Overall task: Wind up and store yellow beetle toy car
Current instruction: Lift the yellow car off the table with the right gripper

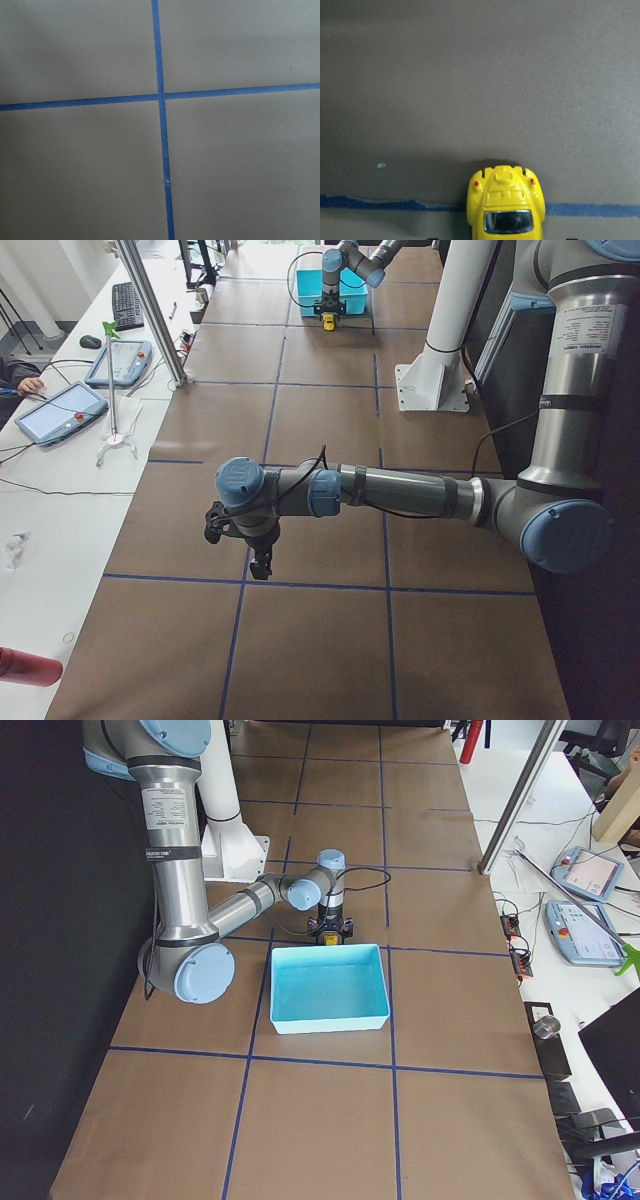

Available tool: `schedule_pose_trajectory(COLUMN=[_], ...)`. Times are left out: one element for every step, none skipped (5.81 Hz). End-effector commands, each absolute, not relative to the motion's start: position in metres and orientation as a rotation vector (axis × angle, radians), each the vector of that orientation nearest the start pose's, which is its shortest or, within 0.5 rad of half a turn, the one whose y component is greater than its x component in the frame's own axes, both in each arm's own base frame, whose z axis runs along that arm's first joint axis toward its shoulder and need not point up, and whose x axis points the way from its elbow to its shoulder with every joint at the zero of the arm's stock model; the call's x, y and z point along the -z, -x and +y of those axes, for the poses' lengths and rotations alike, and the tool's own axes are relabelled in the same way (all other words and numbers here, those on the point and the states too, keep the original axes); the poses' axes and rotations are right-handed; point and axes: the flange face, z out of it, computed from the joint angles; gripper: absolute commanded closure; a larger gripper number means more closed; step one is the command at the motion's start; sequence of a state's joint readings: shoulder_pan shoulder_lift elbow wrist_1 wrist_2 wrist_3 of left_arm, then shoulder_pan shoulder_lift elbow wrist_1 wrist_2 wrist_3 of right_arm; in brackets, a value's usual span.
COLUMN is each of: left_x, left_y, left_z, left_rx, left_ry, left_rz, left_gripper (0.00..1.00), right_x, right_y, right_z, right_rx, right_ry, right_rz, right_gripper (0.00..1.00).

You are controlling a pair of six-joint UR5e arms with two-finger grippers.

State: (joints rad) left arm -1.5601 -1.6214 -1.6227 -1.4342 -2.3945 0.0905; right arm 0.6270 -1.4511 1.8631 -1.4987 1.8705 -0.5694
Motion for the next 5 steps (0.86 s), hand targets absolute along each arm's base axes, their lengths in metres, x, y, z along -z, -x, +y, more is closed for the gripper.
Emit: schedule_pose_trajectory(left_x=[-0.619, -0.619, -0.619, -0.619, -0.620], left_y=[0.055, 0.055, 0.054, 0.055, 0.055], left_z=[-0.510, -0.510, -0.510, -0.509, -0.509], left_rx=[-0.082, -0.082, -0.083, -0.082, -0.081], left_ry=[0.000, 0.000, 0.002, 0.001, 0.003], left_rz=[0.823, 0.823, 0.823, 0.825, 0.823], left_gripper=[0.00, 0.00, 0.00, 0.00, 0.00], right_x=[-0.457, -0.438, -0.411, -0.342, -0.317], right_y=[0.377, 0.371, 0.355, 0.322, 0.278], right_z=[-0.403, -0.401, -0.401, -0.388, -0.398], right_rx=[1.526, 1.523, 1.492, 1.461, 1.420], right_ry=[-0.478, -0.514, -0.543, -0.531, -0.496], right_rz=[-0.421, -0.432, -0.440, -0.436, -0.404], right_gripper=[1.00, 1.00, 1.00, 1.00, 1.00])
